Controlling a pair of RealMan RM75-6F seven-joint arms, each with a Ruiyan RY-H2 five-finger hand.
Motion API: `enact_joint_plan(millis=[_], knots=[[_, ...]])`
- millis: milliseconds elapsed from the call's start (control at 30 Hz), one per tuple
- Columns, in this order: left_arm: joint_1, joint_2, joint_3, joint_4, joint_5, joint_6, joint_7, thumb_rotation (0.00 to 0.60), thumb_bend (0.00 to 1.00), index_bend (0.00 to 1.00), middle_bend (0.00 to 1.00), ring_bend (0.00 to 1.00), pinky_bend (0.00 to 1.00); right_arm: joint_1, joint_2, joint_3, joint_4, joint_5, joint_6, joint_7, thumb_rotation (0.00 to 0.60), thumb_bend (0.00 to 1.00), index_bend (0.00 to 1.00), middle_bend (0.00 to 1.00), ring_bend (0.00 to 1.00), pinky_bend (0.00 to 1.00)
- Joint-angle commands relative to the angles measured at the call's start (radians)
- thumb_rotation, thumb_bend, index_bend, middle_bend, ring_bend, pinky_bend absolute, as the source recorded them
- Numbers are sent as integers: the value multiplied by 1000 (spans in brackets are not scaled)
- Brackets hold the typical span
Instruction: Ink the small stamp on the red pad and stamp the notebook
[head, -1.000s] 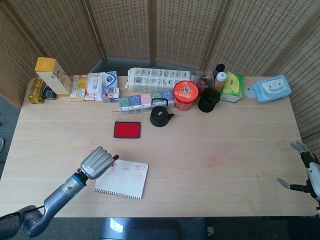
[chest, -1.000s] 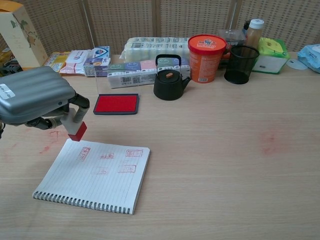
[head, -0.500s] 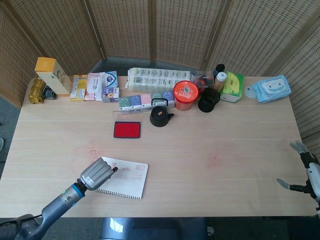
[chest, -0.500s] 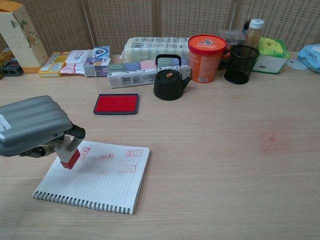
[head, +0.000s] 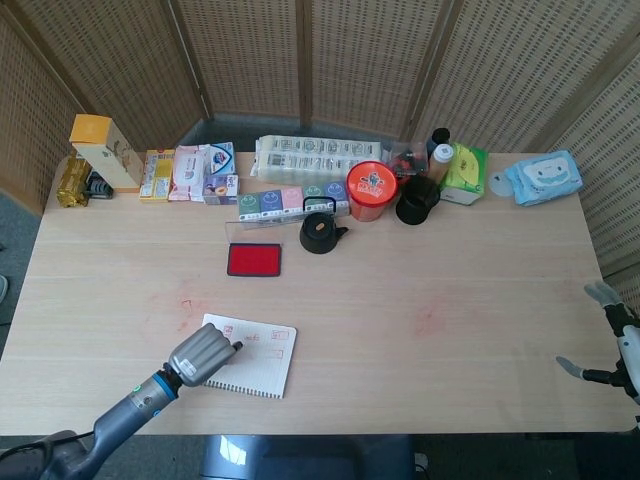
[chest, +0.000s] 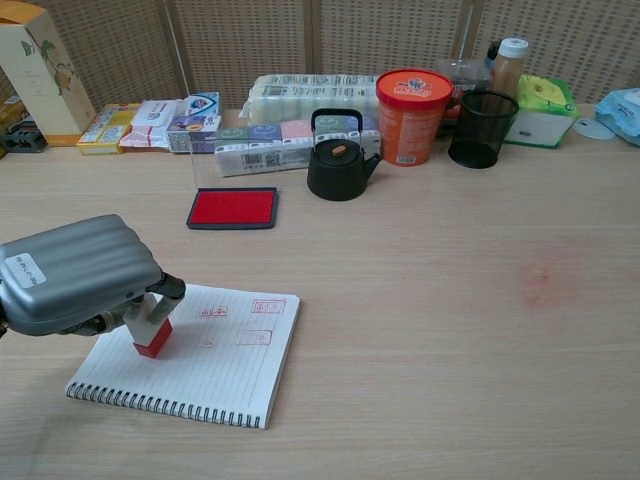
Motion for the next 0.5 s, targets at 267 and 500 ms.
enact_joint_plan(millis=[267,500], knots=[[5,-32,3,29,-3,-17,5,600,410,674,1000,1000,1000,-2,1,-1,2,-4,5,6,600,126,0,0,0,0],[9,-49,6,46,-3,-23,-6,600,410,673,1000,1000,1000,-3,2,-2,2,-5,6,6,600,126,0,0,0,0]])
